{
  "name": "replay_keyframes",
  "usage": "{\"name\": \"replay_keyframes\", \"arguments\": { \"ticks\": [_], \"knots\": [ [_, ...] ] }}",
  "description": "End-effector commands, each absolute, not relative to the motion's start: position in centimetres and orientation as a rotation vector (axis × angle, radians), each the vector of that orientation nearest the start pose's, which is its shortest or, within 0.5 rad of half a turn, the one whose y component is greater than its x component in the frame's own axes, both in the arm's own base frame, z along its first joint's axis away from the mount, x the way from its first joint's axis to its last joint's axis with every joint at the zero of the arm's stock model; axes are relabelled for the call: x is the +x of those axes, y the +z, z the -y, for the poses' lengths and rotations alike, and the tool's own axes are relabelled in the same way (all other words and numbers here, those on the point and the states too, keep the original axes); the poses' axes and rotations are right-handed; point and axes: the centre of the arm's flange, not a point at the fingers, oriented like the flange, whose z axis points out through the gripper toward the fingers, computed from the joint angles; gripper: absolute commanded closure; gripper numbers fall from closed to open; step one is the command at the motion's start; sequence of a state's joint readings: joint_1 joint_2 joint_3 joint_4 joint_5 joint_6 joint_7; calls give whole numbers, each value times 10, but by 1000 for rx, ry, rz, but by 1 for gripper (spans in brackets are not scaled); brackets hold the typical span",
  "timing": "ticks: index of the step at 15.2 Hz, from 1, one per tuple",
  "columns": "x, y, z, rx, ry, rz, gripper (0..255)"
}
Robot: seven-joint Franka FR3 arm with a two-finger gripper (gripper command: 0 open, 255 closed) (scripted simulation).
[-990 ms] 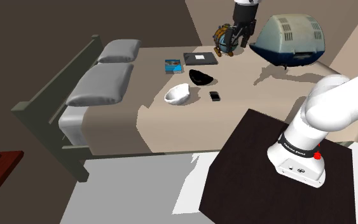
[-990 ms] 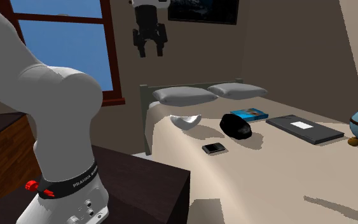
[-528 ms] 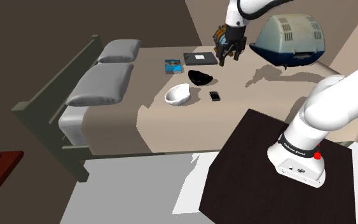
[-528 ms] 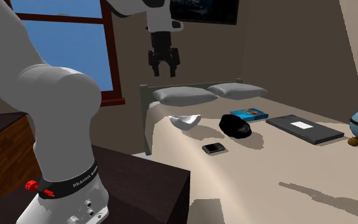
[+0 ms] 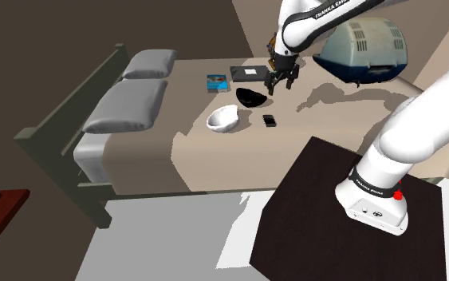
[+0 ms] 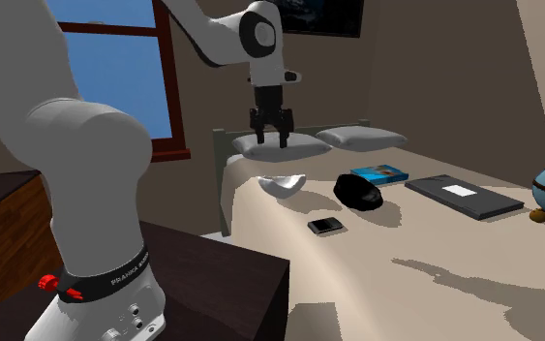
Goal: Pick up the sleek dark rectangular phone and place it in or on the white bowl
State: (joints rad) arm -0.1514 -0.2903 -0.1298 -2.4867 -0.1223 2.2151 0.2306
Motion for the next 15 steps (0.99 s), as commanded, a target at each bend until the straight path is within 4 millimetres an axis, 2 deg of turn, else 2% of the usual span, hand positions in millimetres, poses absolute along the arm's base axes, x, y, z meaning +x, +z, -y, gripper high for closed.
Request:
{"name": "replay_keyframes", "arguments": {
  "ticks": [1, 15],
  "knots": [
    [432, 372, 138, -3120, -27, -727, 0],
    [487, 221, 232, -3051, -15, -980, 0]
  ]
}}
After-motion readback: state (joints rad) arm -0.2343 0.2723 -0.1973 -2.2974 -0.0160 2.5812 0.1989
